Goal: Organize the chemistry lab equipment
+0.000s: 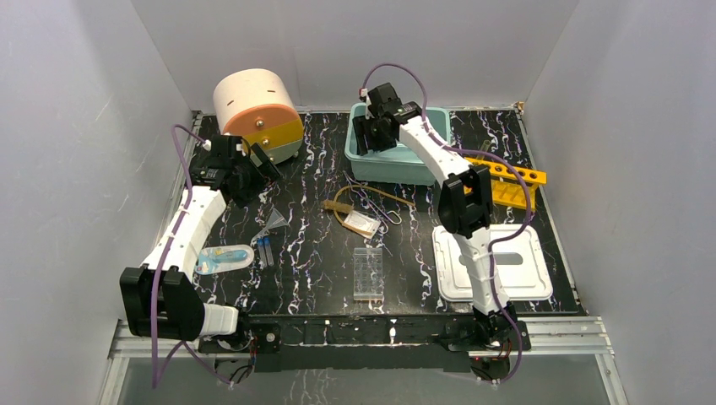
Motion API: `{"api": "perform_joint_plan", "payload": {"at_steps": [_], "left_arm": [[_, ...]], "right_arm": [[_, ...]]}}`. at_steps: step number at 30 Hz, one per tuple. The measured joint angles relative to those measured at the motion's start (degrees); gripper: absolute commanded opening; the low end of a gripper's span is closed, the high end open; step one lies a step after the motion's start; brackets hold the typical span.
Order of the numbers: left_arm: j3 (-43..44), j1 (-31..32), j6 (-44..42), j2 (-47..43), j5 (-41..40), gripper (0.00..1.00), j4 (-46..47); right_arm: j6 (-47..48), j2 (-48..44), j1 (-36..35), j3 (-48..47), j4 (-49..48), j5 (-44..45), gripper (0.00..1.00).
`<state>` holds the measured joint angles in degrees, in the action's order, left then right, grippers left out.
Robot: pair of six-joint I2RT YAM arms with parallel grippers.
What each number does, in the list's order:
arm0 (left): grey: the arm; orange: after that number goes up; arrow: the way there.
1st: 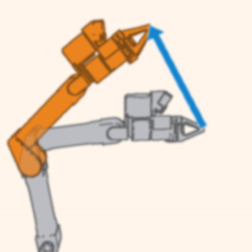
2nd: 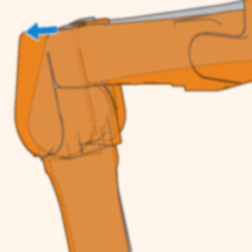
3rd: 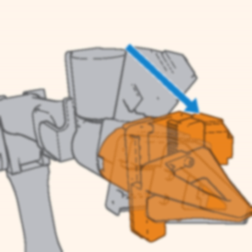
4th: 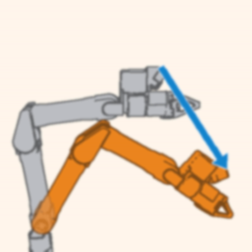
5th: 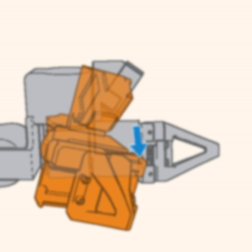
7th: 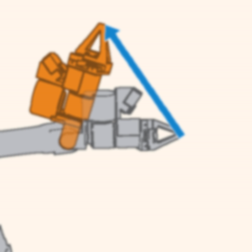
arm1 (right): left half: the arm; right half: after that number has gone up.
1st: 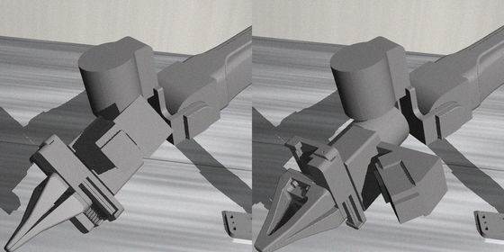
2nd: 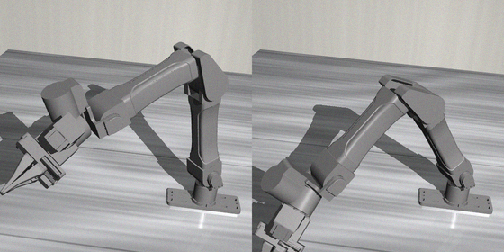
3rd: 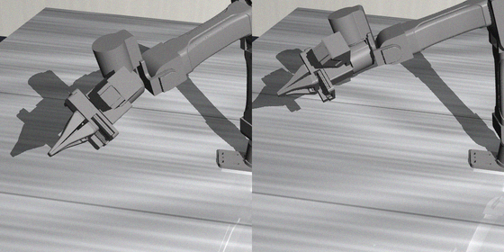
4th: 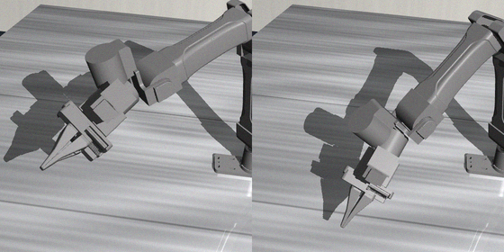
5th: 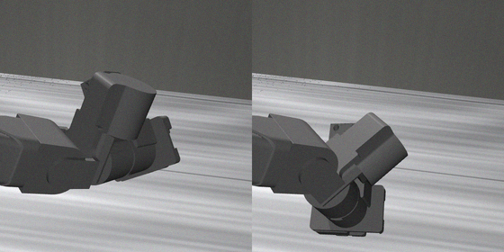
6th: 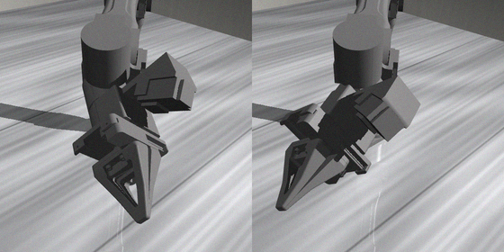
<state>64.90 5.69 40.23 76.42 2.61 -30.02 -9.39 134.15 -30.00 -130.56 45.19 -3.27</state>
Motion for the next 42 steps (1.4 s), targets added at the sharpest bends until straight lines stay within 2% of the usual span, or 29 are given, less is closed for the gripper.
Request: {"api": "perform_joint_plan", "payload": {"at_steps": [9,15,20,33,42], "left_arm": [[0.0,0.0,-0.2,0.0,-0.2,0.88,-0.2],[0.1,0.0,-0.3,0.0,-0.3,0.88,-0.5],[0.7,0.0,-0.4,0.0,-0.3,0.88,-0.8],[1.0,0.0,-0.7,0.0,-0.5,0.89,-0.9],[1.0,0.0,-1.7,0.0,0.0,0.91,-0.8]], "right_arm": [[-1.0,6.5,0.0,-3.3,1.6,0.5,0.56],[-1.0,8.8,0.0,-5.5,2.8,1.7,0.64],[-1.3,9.7,0.0,-7.0,2.8,2.9,0.76],[-2.8,9.0,0.0,-7.4,3.4,1.7,0.89],[-4.4,2.3,0.2,-7.4,5.0,2.0,0.90]]}}
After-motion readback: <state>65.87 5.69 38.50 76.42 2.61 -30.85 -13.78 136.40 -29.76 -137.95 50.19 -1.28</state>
